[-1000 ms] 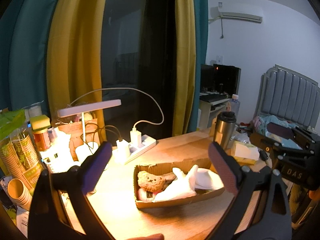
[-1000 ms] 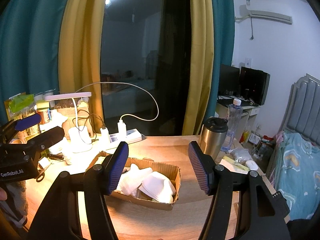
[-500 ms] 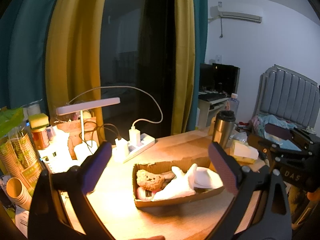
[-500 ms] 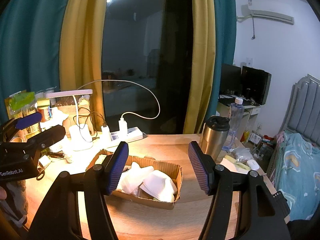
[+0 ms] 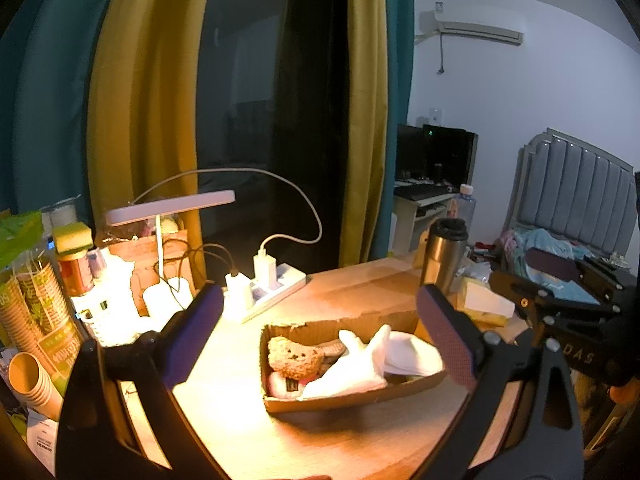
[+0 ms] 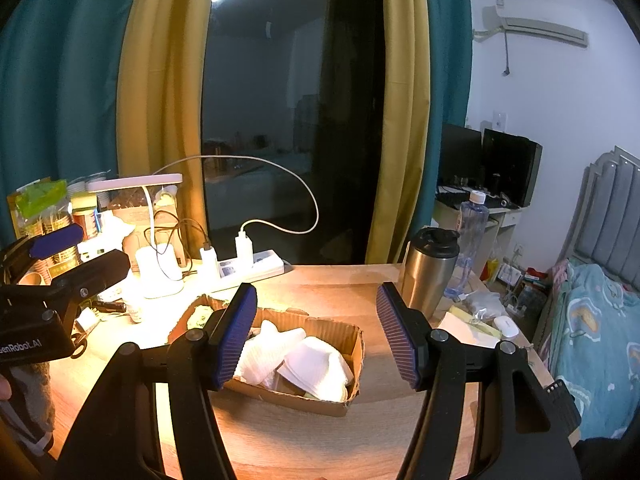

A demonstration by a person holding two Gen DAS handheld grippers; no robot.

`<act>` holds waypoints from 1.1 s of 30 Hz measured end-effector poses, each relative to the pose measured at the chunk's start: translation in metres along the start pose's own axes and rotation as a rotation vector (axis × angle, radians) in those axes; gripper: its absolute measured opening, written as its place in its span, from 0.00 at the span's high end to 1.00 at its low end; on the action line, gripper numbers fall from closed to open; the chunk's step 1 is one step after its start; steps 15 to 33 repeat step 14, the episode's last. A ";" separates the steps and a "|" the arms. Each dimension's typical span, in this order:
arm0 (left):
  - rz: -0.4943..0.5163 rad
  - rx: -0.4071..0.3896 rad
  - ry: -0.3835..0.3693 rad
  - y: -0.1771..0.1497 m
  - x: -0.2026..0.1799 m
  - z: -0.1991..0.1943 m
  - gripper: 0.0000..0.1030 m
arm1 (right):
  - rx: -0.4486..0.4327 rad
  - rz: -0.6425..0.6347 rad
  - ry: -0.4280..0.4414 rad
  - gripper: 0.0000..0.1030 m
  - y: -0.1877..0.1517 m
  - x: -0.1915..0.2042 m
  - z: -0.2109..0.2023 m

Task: Organize soft objects

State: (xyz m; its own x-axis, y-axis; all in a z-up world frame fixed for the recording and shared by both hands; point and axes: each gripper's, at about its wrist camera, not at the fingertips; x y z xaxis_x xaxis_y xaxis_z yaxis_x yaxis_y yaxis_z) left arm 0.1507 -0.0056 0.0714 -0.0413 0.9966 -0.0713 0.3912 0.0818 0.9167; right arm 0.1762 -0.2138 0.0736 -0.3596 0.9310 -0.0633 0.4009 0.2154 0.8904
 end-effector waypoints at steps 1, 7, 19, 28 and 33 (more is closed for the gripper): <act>-0.001 0.000 0.000 0.000 0.000 0.000 0.05 | 0.000 0.000 0.001 0.37 0.000 0.000 0.000; 0.000 0.009 -0.006 0.000 -0.002 0.004 0.05 | 0.007 -0.003 0.005 0.36 0.000 0.000 0.002; 0.000 0.024 -0.003 -0.003 -0.002 0.011 0.05 | 0.015 0.000 0.013 0.36 -0.002 -0.003 0.006; 0.000 0.024 -0.003 -0.003 -0.002 0.011 0.05 | 0.015 0.000 0.013 0.36 -0.002 -0.003 0.006; 0.000 0.024 -0.003 -0.003 -0.002 0.011 0.05 | 0.015 0.000 0.013 0.36 -0.002 -0.003 0.006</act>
Point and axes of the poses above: each gripper's, at about its wrist camera, not at the fingertips, and z roughly the way its jaws point, x to its left, y to its top, and after that the axes turned 2 degrees about x, right-handed
